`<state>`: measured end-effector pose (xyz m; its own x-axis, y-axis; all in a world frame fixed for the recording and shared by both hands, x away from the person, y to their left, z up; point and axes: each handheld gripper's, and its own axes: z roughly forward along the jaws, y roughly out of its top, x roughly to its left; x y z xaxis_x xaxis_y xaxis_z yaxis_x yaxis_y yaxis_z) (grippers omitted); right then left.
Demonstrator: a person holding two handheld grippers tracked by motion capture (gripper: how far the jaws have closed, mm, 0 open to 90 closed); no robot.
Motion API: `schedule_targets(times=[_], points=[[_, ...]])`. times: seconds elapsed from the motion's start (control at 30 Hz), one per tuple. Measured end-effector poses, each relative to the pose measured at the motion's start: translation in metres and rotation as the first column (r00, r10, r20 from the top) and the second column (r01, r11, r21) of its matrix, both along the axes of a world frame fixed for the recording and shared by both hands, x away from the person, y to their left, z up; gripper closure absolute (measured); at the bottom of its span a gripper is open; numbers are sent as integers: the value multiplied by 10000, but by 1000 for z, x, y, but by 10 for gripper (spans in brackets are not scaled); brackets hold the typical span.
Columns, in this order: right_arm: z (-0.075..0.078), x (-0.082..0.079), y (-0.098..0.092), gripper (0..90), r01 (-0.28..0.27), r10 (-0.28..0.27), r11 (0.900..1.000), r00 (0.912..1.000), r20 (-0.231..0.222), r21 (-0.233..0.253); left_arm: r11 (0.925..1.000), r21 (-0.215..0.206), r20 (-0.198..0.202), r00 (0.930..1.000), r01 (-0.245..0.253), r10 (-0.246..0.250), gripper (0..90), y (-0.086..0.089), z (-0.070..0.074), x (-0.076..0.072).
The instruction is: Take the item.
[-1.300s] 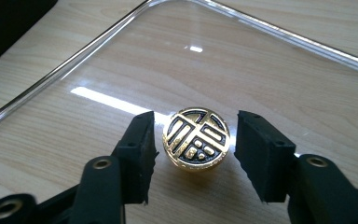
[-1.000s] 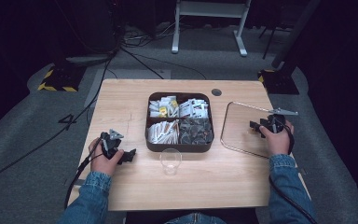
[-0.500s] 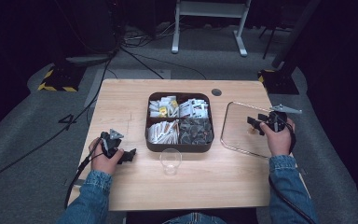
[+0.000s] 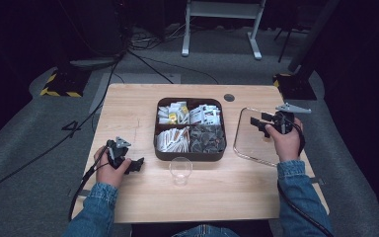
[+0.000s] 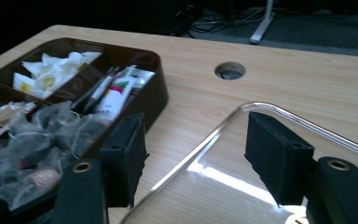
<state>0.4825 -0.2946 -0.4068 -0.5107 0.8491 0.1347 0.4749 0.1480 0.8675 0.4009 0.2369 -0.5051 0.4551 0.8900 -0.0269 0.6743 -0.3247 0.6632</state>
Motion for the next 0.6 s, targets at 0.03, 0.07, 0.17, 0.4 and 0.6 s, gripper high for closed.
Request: schedule_targets(times=[0.03, 0.07, 0.17, 0.4, 0.6], points=[[0, 0, 0, 390, 0, 0, 10000, 10000, 0, 0, 10000, 3, 0, 10000, -1, 1, 1, 0, 0, 0], [1, 0, 9, 387, -293, 293, 9996, 9996, 9, 44, 10000, 3, 2, 10000, 1, -1, 2, 0, 0, 0], [-2, 2, 22, 393, -772, 778, 9968, 9966, -282, 203, 10000, 1, 1, 10000, 0, 0, 1, 0, 0, 0], [-4, 0, 51, 417, -1668, 1673, 9858, 9855, -270, 193, 10000, 0, 2, 10000, -19, 19, 1, 0, 0, 0], [-4, -3, 79, 434, -2532, 2521, 9660, 9673, -268, -520, 9999, 40, 27, 9999, -107, 107, 2, 0, 0, -1]])
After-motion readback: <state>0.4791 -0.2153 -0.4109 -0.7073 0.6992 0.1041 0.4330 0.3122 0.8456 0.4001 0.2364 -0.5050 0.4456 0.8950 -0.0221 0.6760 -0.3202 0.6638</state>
